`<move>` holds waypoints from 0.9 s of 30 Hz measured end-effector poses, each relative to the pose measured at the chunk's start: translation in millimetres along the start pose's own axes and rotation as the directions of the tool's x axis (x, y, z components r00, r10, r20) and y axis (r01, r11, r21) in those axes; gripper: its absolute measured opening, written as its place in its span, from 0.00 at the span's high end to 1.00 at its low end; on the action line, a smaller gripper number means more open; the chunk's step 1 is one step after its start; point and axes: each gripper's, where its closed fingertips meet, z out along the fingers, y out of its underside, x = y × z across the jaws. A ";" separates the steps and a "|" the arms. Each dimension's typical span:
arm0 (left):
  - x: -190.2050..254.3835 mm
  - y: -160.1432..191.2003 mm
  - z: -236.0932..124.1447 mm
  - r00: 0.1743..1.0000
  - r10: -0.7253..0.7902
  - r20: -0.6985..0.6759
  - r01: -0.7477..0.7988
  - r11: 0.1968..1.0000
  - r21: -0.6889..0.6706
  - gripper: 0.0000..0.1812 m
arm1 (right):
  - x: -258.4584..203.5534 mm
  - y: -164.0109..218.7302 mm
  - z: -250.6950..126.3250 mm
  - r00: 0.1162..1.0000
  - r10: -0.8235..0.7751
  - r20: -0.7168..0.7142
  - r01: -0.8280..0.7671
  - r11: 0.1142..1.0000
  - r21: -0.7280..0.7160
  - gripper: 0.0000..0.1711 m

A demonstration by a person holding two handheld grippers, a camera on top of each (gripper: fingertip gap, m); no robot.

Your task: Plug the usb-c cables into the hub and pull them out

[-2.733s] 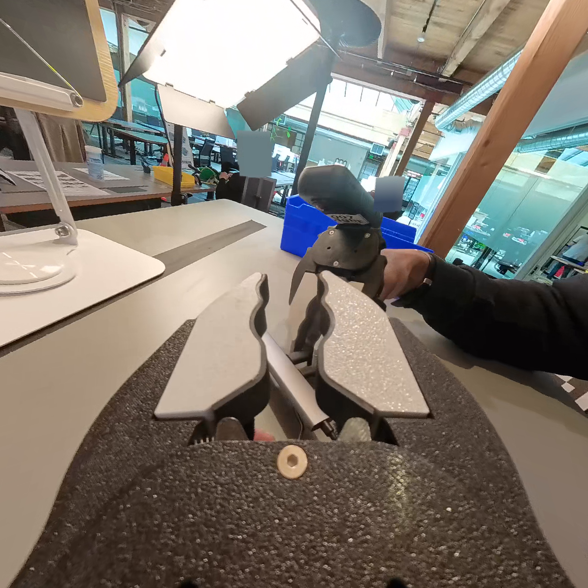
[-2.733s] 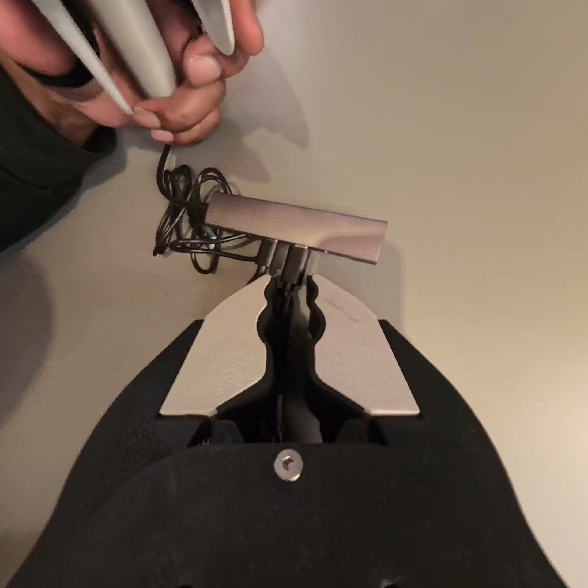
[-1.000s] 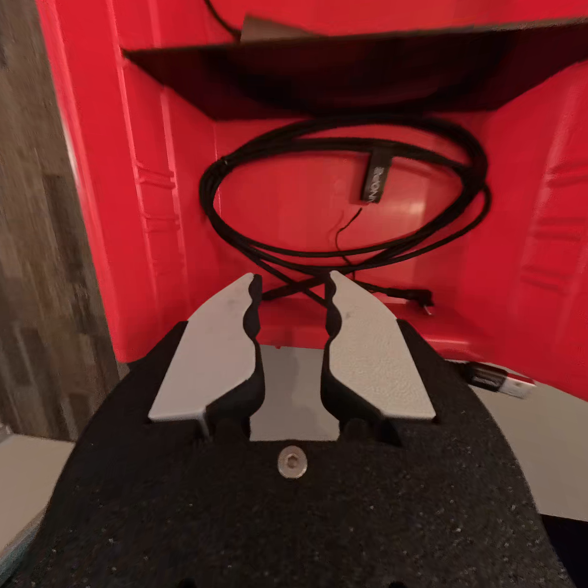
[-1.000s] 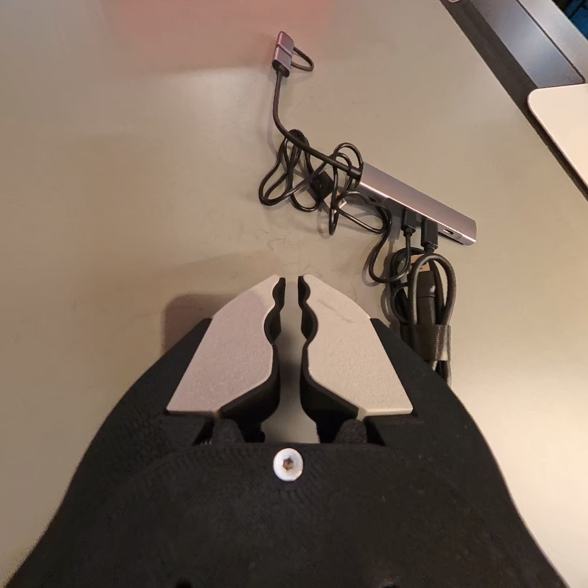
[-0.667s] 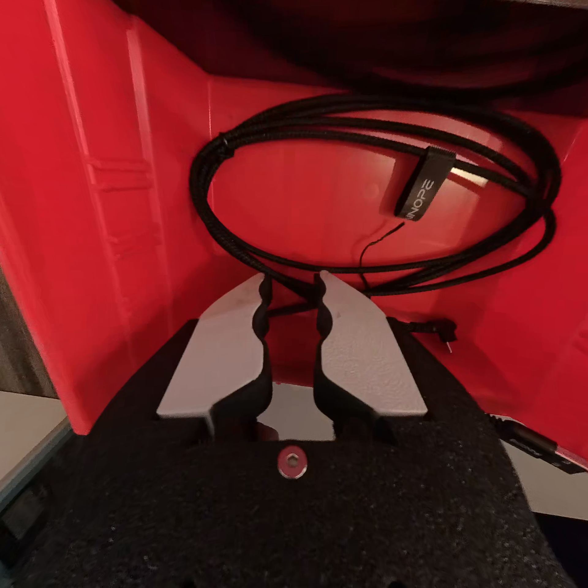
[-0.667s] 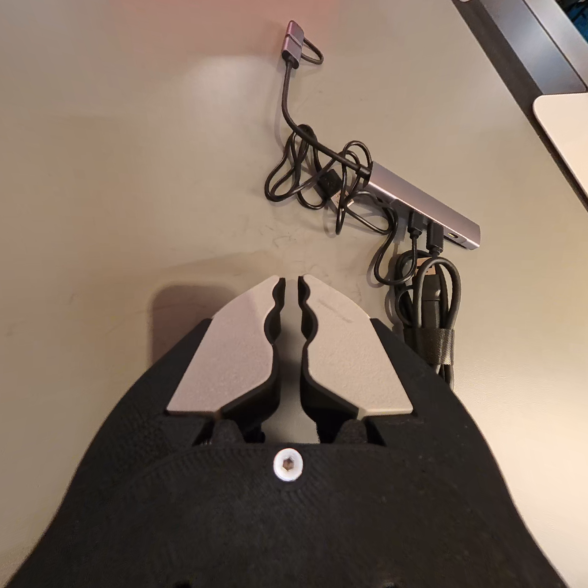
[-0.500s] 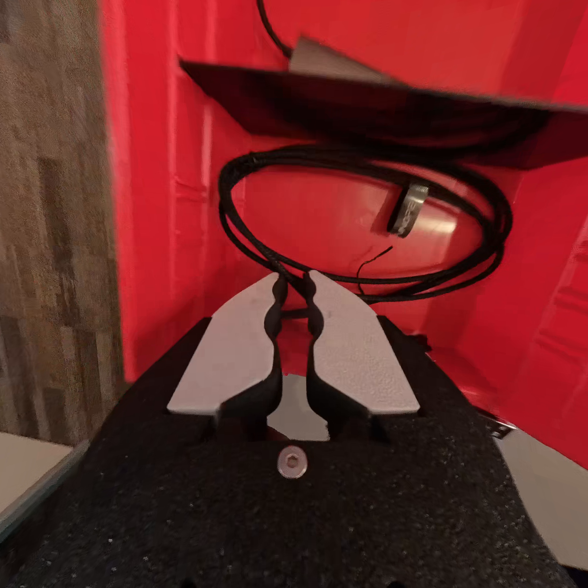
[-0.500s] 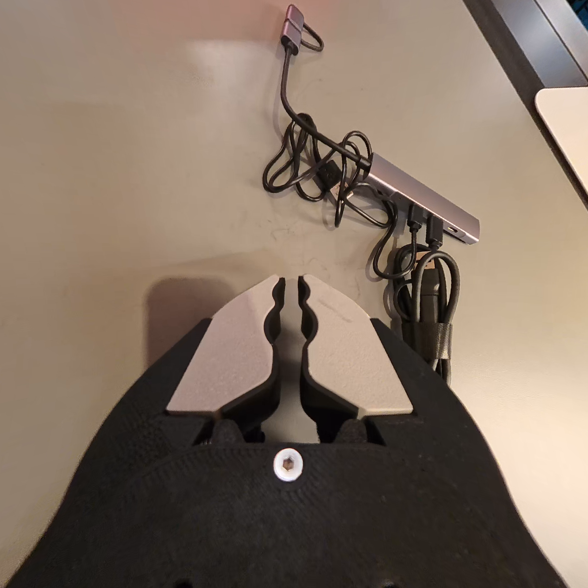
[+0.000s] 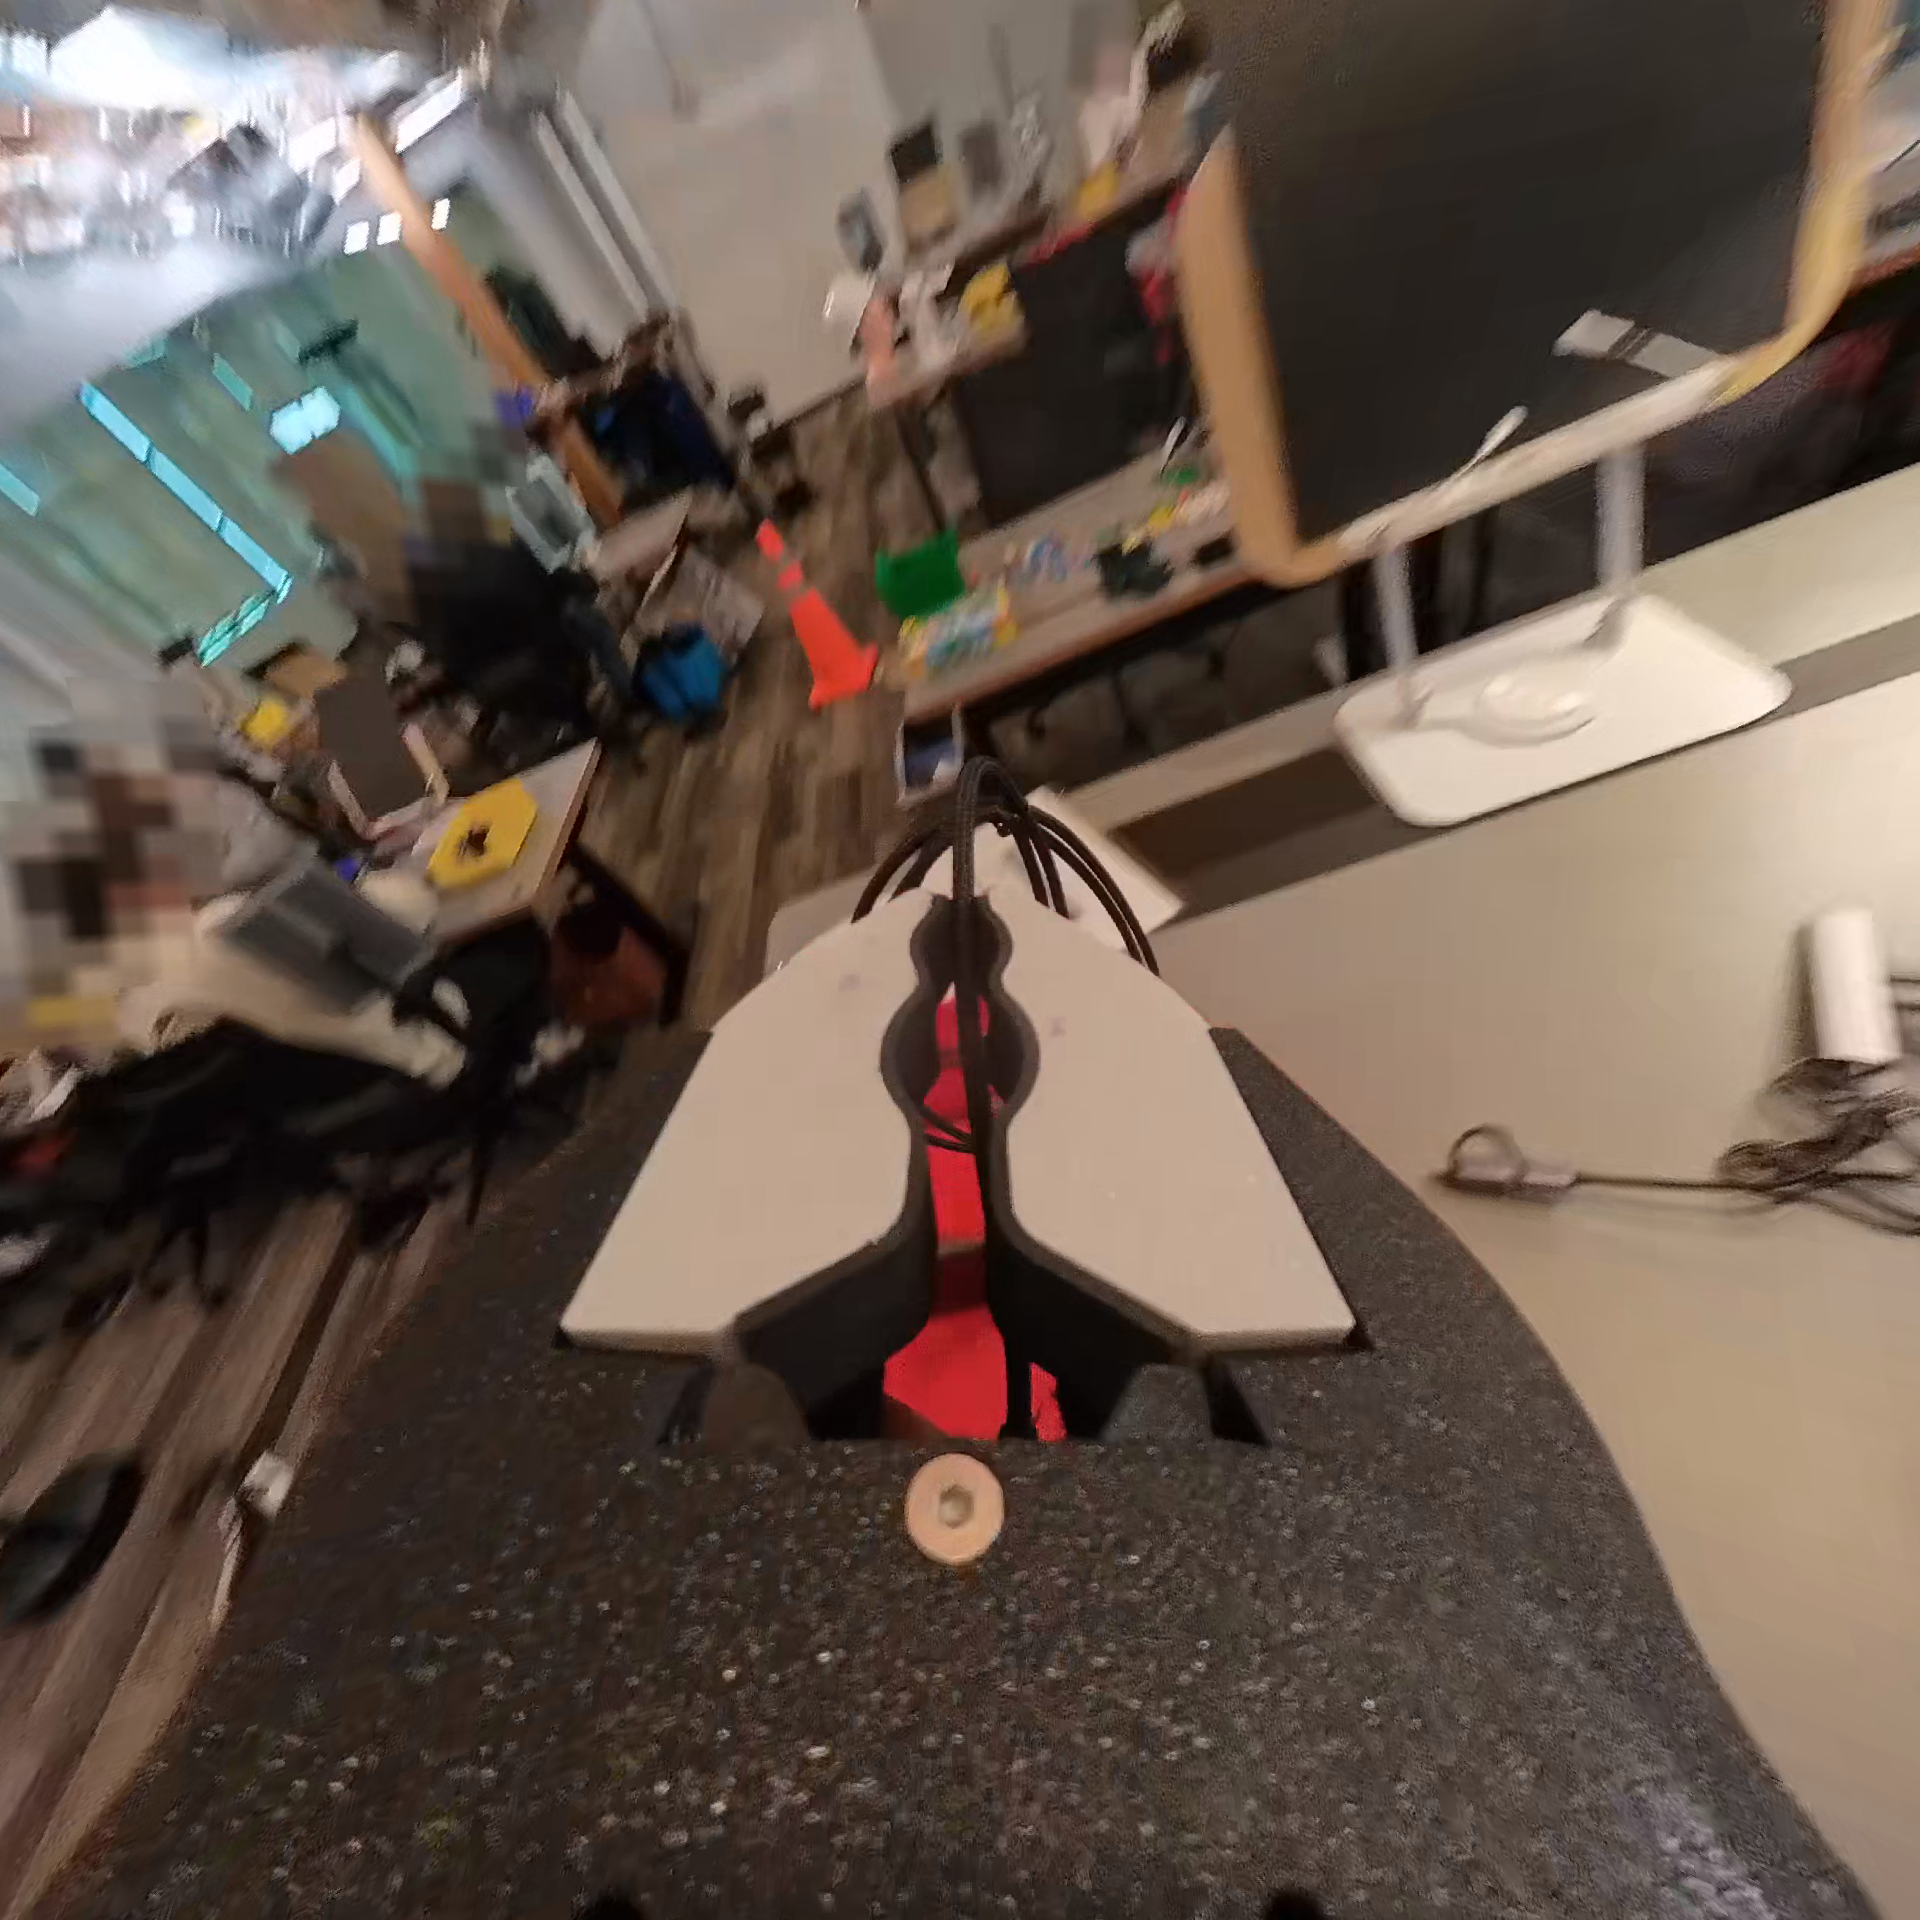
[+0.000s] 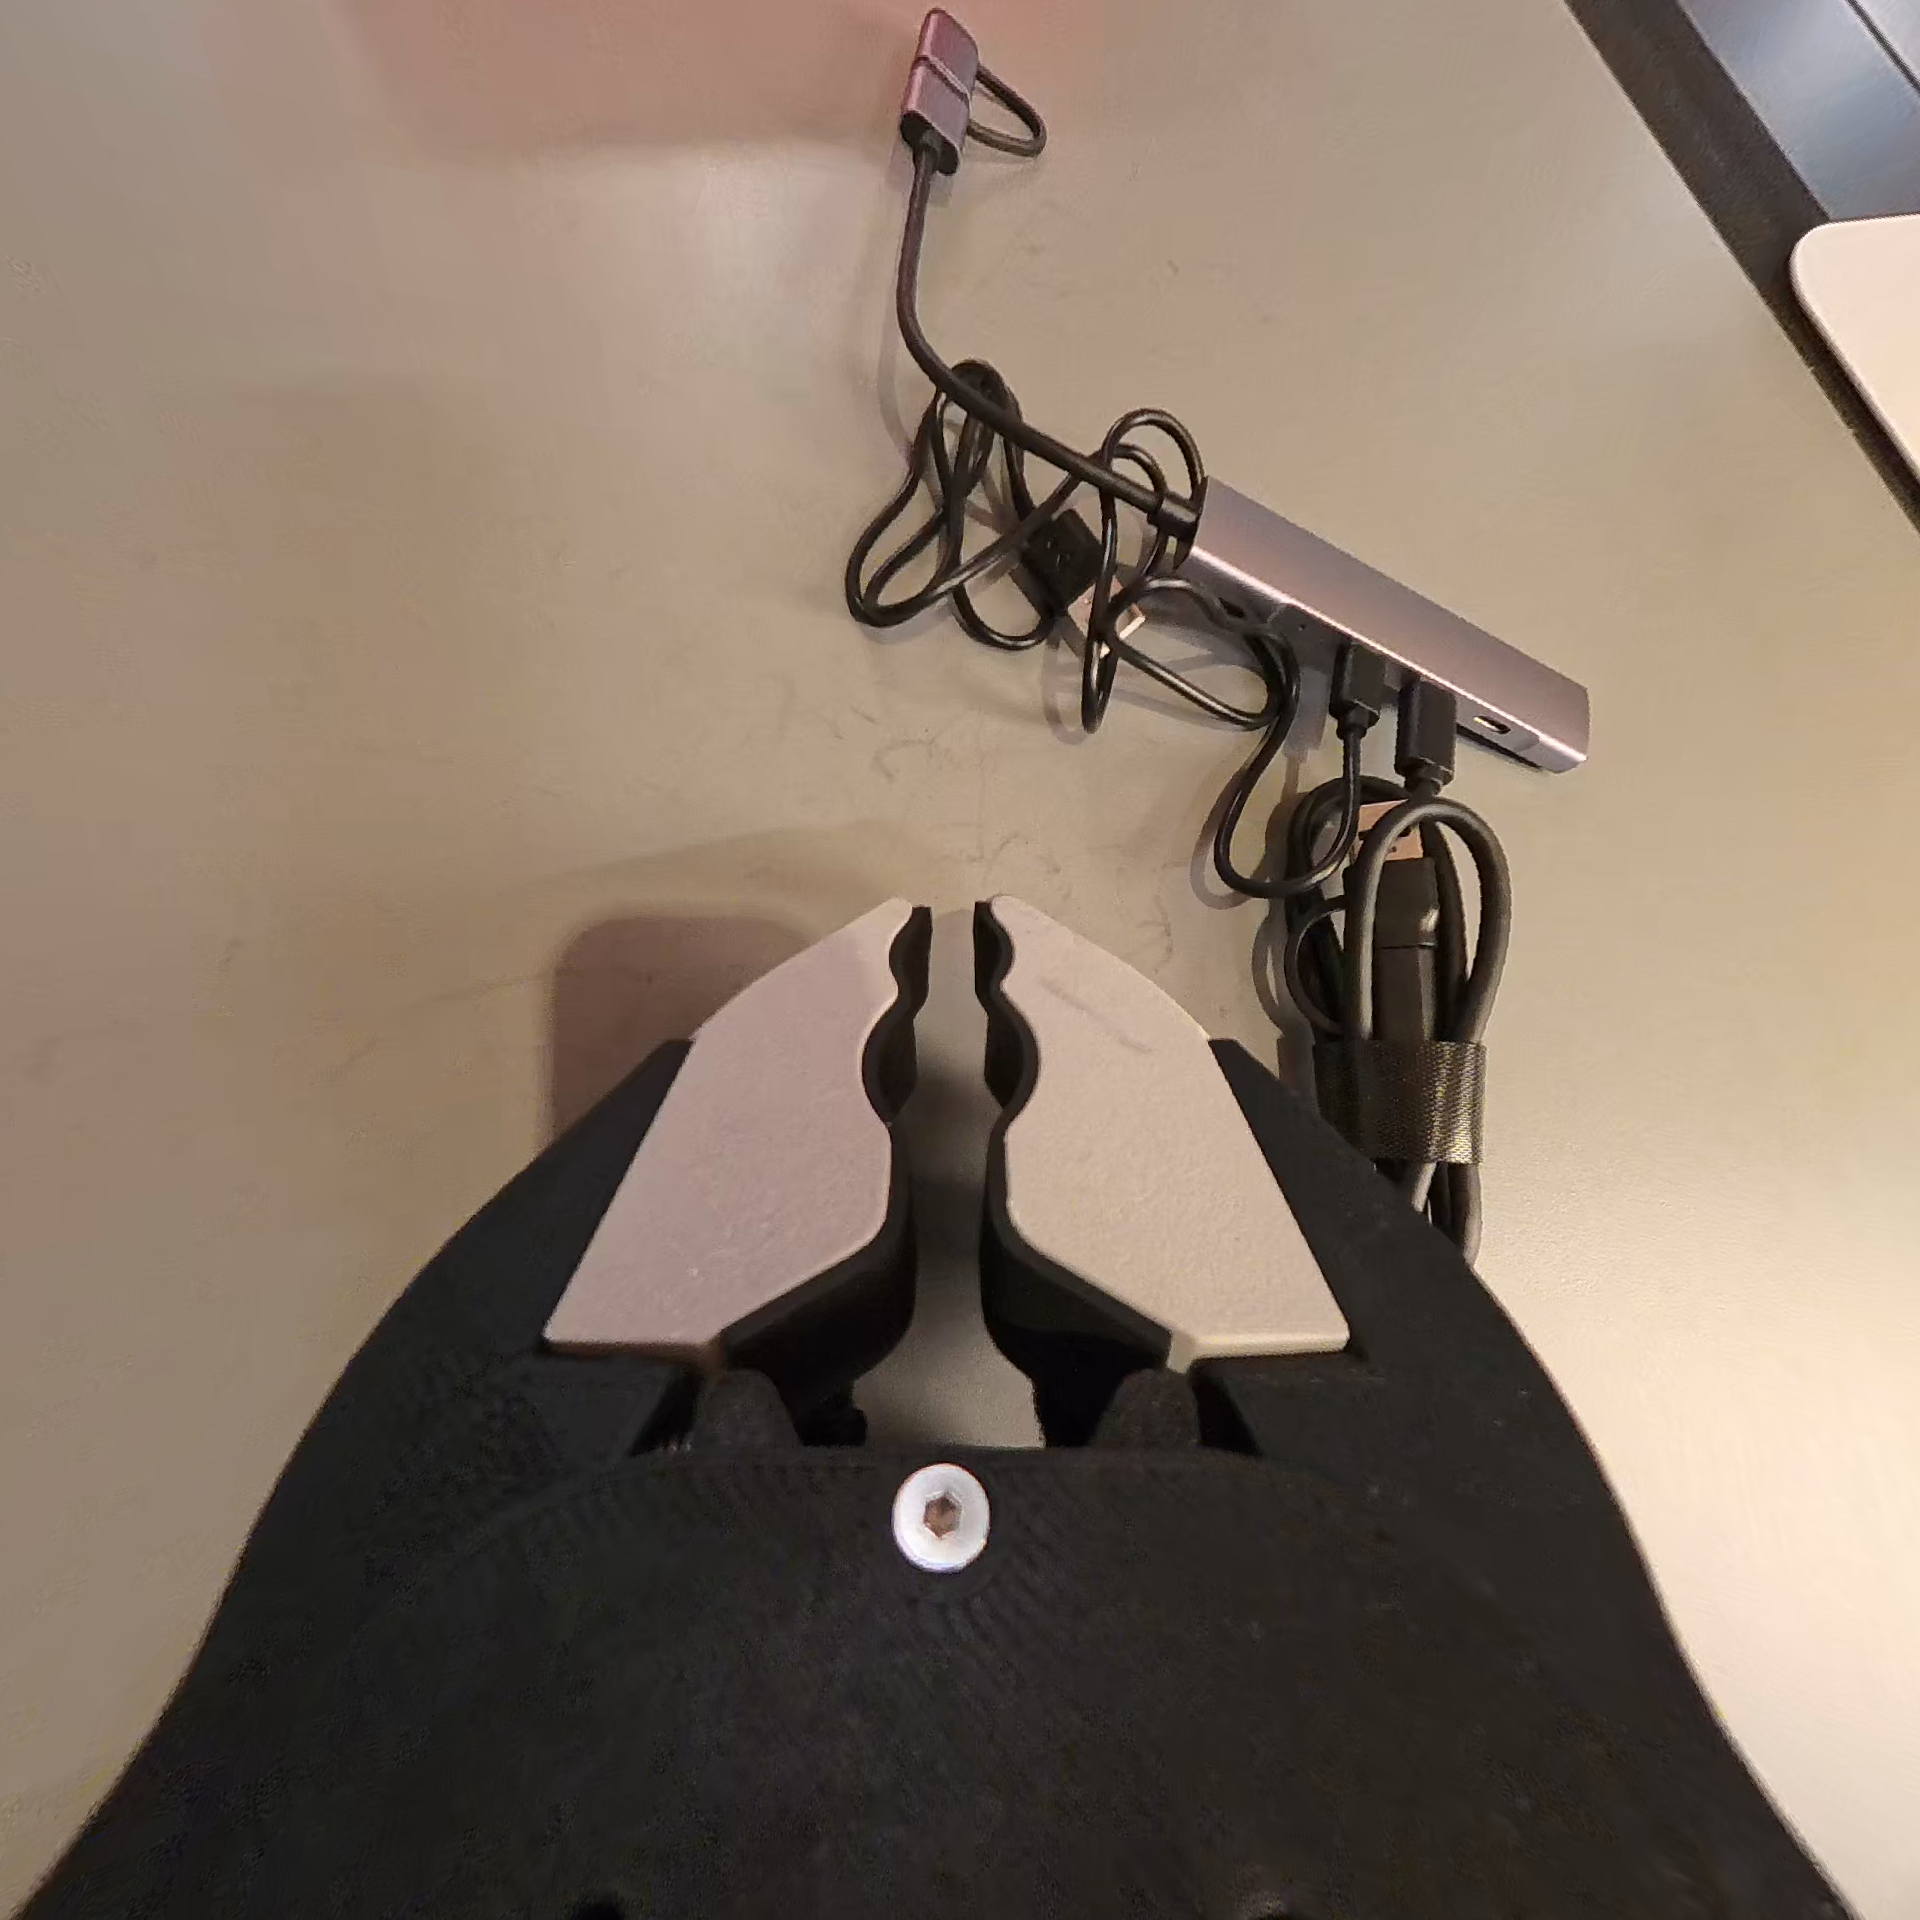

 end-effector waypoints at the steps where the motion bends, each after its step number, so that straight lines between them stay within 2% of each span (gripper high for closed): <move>1: 12.8 -19.8 -6.3 0.999 0.001 -0.041 0.001 0.998 0.063 0.98 | 0.1 -0.3 -0.3 1.000 0.002 0.001 -0.002 1.000 0.003 0.95; 4: 58.2 -63.5 -17.6 0.979 0.005 -0.202 0.036 0.980 0.195 0.98 | 0.3 -1.4 -1.0 1.000 0.005 0.004 -0.005 1.000 0.012 0.95; 7: 115.4 -82.0 -12.4 0.911 -0.004 -0.413 0.113 0.964 0.241 0.98 | 2.5 -5.0 -3.6 1.000 0.012 -0.003 -0.012 0.999 0.043 0.95; 10: 178.7 -79.0 9.0 0.784 -0.057 -0.618 0.230 0.952 0.204 0.98 | 10.4 -18.0 -12.7 0.999 0.021 -0.034 -0.015 0.988 0.154 0.95; 14: 265.0 -60.4 48.2 0.556 -0.182 -0.811 0.399 0.914 0.069 0.98 | 33.4 -31.8 -34.4 0.992 0.081 -0.097 -0.046 0.947 0.319 0.95; 19: 352.8 -30.1 103.9 0.297 -0.348 -0.889 0.548 0.824 -0.140 0.98 | 60.5 -34.9 -61.9 0.977 0.178 -0.119 -0.106 0.887 0.449 0.94; 22: 387.9 -16.7 127.0 0.187 -0.390 -0.902 0.593 0.777 -0.213 0.98 | 76.4 -33.6 -76.7 0.962 0.223 -0.160 -0.118 0.862 0.492 0.94; 27: 429.6 2.8 143.5 0.129 -0.360 -0.924 0.585 0.780 -0.222 0.98 | 105.4 -26.6 -104.8 0.917 0.328 -0.227 -0.153 0.815 0.558 0.96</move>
